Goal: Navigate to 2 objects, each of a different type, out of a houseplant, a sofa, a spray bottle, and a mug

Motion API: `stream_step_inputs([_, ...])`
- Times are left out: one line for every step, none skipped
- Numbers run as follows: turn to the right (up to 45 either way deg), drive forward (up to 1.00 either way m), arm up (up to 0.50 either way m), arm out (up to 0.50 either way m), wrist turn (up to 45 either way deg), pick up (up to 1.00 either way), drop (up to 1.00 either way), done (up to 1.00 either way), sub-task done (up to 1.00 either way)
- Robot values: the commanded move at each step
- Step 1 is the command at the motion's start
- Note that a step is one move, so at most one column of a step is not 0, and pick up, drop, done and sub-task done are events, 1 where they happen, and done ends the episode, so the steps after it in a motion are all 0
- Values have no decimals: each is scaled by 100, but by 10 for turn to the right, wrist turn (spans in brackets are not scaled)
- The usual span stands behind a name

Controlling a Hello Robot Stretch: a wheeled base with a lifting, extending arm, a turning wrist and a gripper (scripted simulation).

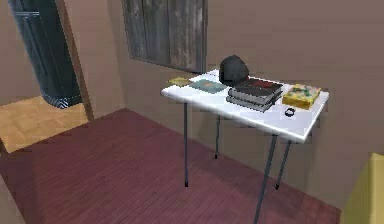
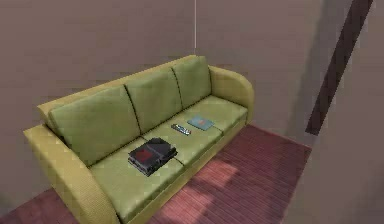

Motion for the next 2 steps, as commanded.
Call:
stream_step_inputs([-150, 0, 0, 0, 0, 0, 0, 0, 0])
stream_step_inputs([0, 100, 0, 0, 0, 0, 0, 0, 0])
